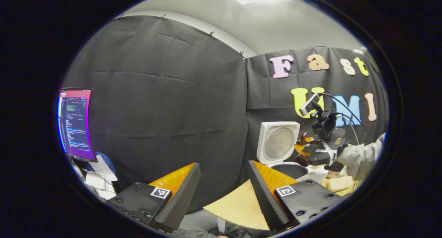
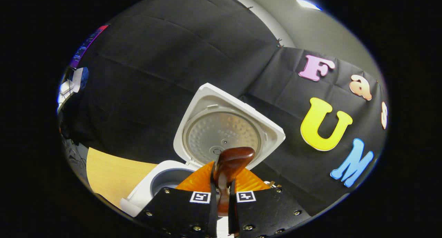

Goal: Close the left gripper, press the button to open the rice cooker; take a wooden spoon from the chopstick holder with the right hand, scoop a spoonful of rice and pour it into the rice cooker, then put the wooden spoon back into the chopstick holder.

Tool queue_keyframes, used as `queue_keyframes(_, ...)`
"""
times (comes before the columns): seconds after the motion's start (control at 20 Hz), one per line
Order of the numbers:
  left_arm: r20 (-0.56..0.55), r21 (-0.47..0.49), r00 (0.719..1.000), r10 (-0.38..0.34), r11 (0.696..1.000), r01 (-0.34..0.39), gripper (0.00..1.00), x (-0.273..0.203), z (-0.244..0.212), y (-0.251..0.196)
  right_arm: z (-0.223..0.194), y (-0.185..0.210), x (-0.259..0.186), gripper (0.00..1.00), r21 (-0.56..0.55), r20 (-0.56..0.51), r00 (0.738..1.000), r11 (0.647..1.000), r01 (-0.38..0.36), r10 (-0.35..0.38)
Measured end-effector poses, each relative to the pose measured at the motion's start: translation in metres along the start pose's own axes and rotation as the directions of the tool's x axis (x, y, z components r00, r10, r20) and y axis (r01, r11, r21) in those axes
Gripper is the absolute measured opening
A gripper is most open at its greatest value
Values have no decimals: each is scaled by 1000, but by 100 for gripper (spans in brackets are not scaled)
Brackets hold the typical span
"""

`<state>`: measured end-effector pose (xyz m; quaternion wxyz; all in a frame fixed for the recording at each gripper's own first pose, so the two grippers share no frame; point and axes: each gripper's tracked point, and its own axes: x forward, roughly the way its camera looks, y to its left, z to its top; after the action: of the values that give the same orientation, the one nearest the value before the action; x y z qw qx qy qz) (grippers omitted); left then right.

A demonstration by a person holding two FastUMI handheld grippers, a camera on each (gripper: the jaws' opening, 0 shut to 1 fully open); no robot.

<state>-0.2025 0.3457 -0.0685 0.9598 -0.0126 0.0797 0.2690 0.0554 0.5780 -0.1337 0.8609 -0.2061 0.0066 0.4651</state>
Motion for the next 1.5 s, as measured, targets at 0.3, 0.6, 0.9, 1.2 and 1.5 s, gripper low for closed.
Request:
queue_keyframes(0.3,17,3,998,-53,999,53,95,7,12,-13,5,-45,-27,13,538,6,1000,843,-25,26)
queue_keyframes(0.6,48,0,990,-132,991,133,93,37,31,-58,-8,-126,-84,13,800,-13,998,598,48,-63)
queue_keyframes(0.9,81,-9,971,-227,974,228,95,40,48,-114,-41,-196,-149,13,782,-77,979,598,178,-191)
queue_keyframes(1.2,88,-24,947,-308,950,311,93,38,56,-171,-99,-260,-221,13,772,-188,930,538,338,-315)
queue_keyframes(1.5,95,-13,923,-374,926,377,95,31,66,-221,-169,-313,-293,13,753,-307,852,439,490,-424)
